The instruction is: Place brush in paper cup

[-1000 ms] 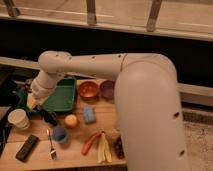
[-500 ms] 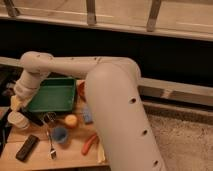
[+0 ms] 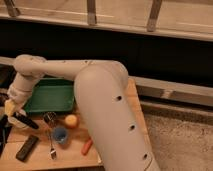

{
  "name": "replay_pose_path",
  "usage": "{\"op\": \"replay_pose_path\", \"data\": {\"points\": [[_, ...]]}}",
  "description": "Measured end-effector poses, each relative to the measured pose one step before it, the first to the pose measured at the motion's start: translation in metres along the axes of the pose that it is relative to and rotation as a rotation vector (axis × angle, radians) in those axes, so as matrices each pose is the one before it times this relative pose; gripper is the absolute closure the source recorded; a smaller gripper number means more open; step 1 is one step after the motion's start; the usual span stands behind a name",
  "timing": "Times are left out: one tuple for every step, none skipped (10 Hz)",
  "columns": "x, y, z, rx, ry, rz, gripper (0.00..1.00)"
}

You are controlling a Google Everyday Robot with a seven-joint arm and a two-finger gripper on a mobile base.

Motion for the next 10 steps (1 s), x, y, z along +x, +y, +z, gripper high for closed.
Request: {"op": "replay_pose_path", "data": {"points": [[-0.00039, 0.00114, 0.00161, -0.00135, 0.00176, -0.00182, 1.0], [-0.00045, 0.00097, 0.00092, -0.00066, 0.00137, -0.00173, 1.0], [0.00035, -0.00049, -0.00062, 0.00104, 0.00171, 0.00172, 1.0], [0.00185, -0.00186, 0.00108, 0.00122, 0.00449, 0.01025, 1.0], [0.00363, -0.00173, 0.00819, -0.00542, 0.00813, 0.0098, 1.0], [0.00408, -0.00238, 0.01015, -0.00791, 0.00504, 0.00884, 1.0], [0.00177, -0.00087, 0.00318, -0.00429, -0.00003, 0.00595, 1.0], [0.00227, -0.00125, 0.00236, -0.00579, -0.00101, 0.00731, 1.0], [0.00231, -0.0007, 0.00366, -0.00703, 0.00001, 0.00665, 1.0], [0.00076, 0.00068, 0.00242, -0.00492, -0.0009, 0.00264, 1.0]]}}
